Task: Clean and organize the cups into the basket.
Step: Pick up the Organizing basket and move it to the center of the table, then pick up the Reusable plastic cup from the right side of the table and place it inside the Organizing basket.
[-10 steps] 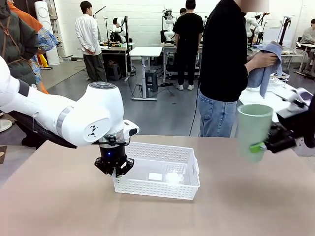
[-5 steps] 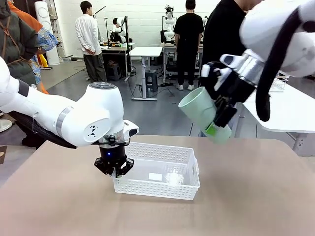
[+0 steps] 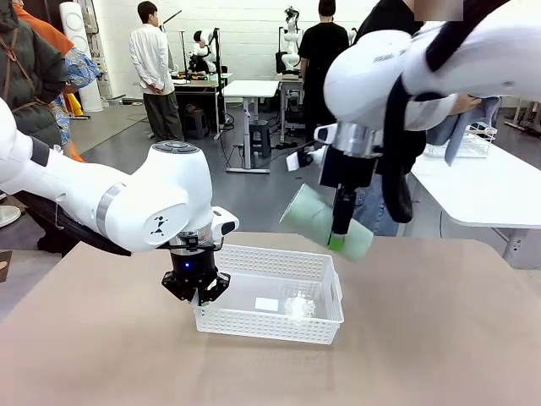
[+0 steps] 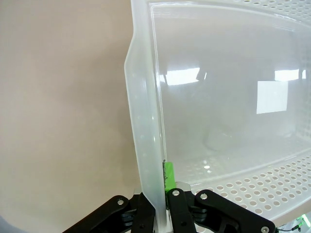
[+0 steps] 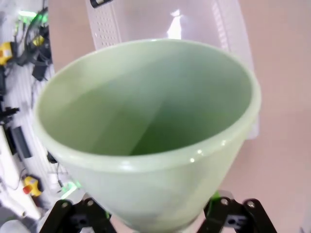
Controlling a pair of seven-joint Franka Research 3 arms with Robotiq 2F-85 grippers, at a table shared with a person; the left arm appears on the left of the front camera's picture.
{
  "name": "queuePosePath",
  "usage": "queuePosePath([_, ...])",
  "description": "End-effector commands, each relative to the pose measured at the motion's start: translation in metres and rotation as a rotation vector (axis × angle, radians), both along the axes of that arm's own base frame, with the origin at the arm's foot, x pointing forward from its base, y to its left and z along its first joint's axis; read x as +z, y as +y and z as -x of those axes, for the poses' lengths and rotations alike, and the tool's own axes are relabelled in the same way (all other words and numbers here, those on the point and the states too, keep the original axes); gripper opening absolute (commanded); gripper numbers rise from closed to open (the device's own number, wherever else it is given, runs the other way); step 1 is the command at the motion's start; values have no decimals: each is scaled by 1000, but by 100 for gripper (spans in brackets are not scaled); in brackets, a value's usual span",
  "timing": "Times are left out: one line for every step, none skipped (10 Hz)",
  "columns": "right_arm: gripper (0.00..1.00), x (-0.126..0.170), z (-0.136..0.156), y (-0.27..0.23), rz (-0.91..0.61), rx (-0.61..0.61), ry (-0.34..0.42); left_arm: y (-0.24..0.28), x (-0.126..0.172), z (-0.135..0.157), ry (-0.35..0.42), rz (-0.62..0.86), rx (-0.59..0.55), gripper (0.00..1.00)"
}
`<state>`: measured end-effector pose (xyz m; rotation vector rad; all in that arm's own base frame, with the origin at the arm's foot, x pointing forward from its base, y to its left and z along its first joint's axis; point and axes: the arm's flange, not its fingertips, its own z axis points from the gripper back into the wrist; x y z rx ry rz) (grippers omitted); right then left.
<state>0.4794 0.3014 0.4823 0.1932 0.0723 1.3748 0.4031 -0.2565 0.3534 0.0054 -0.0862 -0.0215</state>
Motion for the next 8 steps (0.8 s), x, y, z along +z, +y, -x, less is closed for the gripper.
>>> queuePosePath([81, -8, -20, 22, 50, 42, 31, 1, 2, 4, -10, -2, 2, 0])
queuePosePath([81, -24, -21, 29, 60, 78, 48, 1, 2, 4, -10, -2, 2, 0])
queuePosePath([81, -42, -17, 35, 72, 126, 67, 1, 2, 4, -10, -2, 2, 0])
queuePosePath([81, -60, -8, 41, 83, 187, 81, 1, 2, 4, -10, -2, 2, 0])
queuePosePath([81, -72, 1, 43, 84, 231, 90, 1, 2, 4, -10, -2, 2, 0])
queuePosePath([81, -81, 10, 41, 78, 259, 91, 1, 2, 4, -10, -2, 2, 0])
queuePosePath([81, -85, 18, 35, 53, 278, 86, 1, 2, 4, -10, -2, 2, 0])
queuePosePath([81, -86, 24, 25, 12, 282, 60, 1, 2, 4, -10, -2, 2, 0])
